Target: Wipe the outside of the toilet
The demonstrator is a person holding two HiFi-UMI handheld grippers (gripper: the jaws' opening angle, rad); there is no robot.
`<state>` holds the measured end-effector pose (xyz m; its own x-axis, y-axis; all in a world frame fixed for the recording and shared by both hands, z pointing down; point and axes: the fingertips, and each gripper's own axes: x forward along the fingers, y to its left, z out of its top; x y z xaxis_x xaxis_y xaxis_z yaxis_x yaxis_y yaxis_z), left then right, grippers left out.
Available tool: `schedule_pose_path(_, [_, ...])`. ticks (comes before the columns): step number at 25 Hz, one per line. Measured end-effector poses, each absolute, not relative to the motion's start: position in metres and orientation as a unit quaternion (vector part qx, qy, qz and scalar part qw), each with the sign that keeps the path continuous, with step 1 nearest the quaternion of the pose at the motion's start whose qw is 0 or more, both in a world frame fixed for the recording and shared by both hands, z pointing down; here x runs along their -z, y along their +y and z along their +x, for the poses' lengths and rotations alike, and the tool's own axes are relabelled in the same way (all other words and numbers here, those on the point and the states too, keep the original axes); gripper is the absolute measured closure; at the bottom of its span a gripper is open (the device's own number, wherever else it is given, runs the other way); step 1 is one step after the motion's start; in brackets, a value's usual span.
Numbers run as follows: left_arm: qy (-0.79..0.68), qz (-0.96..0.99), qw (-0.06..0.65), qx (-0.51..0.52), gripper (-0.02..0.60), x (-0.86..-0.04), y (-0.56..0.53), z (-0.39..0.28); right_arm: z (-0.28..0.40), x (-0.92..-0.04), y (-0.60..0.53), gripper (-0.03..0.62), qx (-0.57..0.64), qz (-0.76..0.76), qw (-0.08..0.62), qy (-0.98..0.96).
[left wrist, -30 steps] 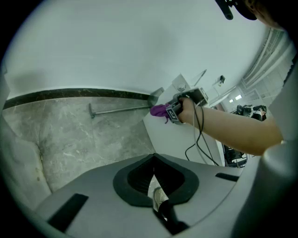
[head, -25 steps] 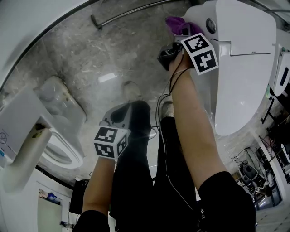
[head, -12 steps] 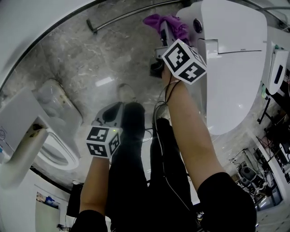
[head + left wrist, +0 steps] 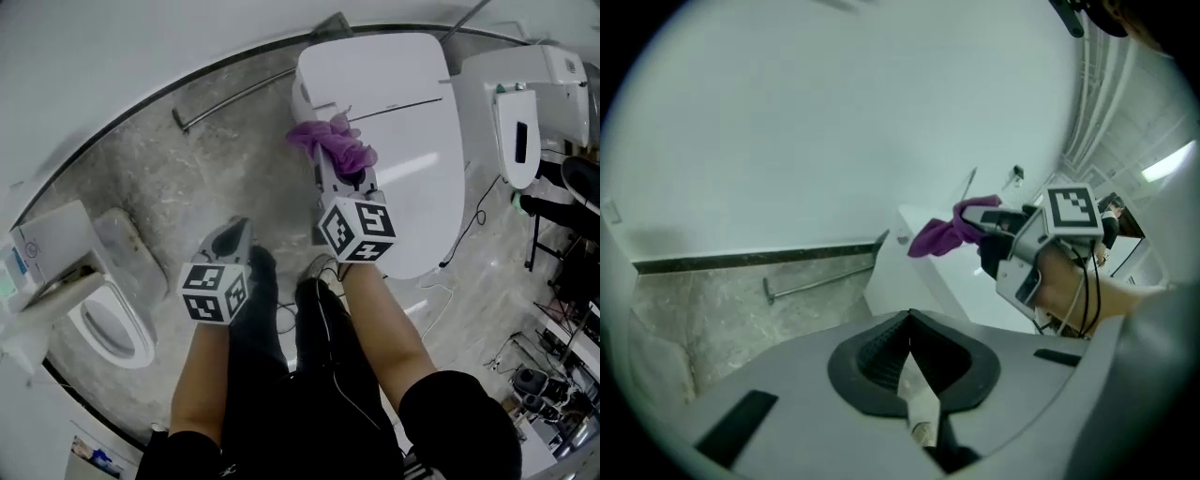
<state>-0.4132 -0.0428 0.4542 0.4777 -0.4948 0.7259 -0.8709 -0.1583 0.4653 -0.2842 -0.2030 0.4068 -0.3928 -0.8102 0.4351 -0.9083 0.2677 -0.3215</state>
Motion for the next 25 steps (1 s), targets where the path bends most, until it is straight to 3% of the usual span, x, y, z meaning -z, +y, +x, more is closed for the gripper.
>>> schedule_pose_path(7, [-0.468, 0.764, 0.368, -0.248, 0.575, -0.340, -0.023, -0.305, -0.158, -0.284, -0.120, 0.500, -0.193, 0.559, 0.097, -0.800])
schedule_pose_path(11, [-0.475, 0.781, 0.347, -0.211, 0.575, -0.264, -0.021, -0.238, -0.098, -0.197, -0.086, 0.500, -0.166, 0.581, 0.056, -0.795])
schedule_pose_path(18, [-0.462, 0.843, 0.234, -0.148, 0.575, -0.079, -0.023, -0.132, -0.009, -0.047, -0.040, 0.500, -0.119, 0.597, -0.011, -0.794])
schedule_pose_path(25, [-0.460, 0.869, 0.149, -0.108, 0.575, 0.059, -0.013, -0.099, 0.028, 0.071, -0.032, 0.500, -0.119, 0.599, -0.080, -0.788])
